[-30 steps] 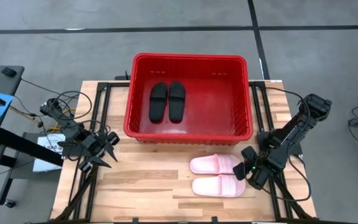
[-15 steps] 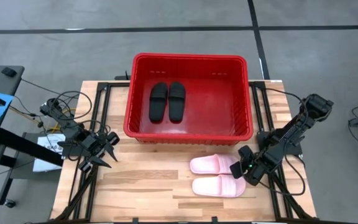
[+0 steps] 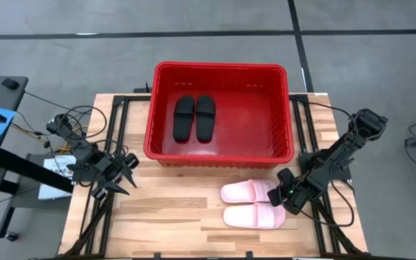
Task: Pick and place slides into bin
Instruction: Put the pink slipper into the red bin
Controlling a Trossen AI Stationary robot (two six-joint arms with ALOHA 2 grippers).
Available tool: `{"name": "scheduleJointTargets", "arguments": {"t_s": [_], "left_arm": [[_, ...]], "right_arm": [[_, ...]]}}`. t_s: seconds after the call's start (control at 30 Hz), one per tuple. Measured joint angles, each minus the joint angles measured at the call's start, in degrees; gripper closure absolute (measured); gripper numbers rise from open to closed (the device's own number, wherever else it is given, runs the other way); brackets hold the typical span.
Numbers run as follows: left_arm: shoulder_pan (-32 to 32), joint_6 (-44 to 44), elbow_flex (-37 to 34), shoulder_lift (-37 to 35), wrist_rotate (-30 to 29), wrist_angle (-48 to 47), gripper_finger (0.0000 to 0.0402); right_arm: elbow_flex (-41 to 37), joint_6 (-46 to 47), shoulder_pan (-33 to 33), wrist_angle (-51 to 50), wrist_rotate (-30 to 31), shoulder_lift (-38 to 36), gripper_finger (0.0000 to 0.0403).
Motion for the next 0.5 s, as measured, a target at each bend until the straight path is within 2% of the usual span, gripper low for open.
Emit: {"name": "scheduleJointTargets", "arguments": {"t_s": [0.5], "left_arm": [[0.0,-2.2,0.0,0.0,0.0,-2.7,0.0269]], "right_arm": [[7.4,-1.8,0.1,-10.2,-1.4,-5.3,0.0401]]}}
